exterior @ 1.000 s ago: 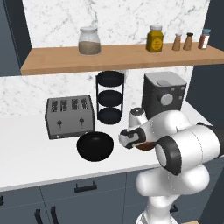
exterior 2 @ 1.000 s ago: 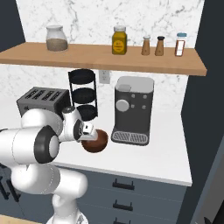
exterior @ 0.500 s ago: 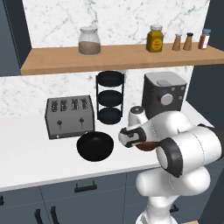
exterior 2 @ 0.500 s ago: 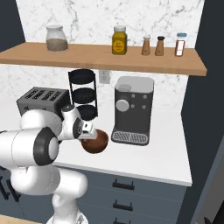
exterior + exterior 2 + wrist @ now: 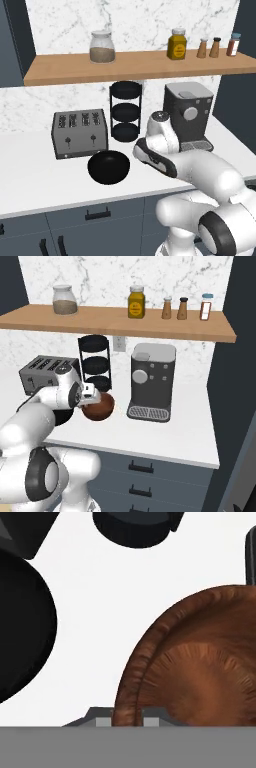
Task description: Pick up the bowls on the counter and stack them on top of one another in the open cabinet. Place the smaller bowl on top of the larger bowl.
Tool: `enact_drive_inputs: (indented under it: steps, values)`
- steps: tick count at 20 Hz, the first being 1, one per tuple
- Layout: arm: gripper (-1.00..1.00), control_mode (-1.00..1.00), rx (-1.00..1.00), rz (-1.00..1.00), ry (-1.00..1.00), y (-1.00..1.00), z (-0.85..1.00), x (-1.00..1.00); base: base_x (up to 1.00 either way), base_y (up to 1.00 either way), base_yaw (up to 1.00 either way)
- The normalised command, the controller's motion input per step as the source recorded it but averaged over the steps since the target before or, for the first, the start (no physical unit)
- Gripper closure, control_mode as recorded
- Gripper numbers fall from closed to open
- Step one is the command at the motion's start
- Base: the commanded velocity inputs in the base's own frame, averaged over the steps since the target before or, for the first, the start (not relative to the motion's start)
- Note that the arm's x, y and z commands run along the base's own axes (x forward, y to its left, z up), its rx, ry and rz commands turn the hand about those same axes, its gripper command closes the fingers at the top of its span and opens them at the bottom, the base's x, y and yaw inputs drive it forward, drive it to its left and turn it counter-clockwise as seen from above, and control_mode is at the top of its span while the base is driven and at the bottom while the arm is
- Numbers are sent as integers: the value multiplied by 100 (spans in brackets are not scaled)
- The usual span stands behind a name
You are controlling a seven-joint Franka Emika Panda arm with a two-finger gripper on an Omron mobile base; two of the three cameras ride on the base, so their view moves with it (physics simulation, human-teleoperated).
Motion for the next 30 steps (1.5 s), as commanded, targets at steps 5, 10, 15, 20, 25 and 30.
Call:
enact_drive_inputs:
  steps: [5, 10, 15, 20, 25, 30]
  values:
    - [100, -100, -12, 34, 0, 100, 43, -41, 0, 0, 0]
    - [100, -100, -17, 32, 1, 100, 53, -30, 0, 0, 0]
    - [100, -100, -5, 22, 14, 99, 2, 3, 0, 0, 0]
    - [100, -100, -7, 14, 14, 70, -38, 23, 0, 0, 0]
    - [100, -100, -5, 6, 3, 18, -38, 35, 0, 0, 0]
    - [-100, -100, -6, 0, 0, 0, -27, 34, 0, 0, 0]
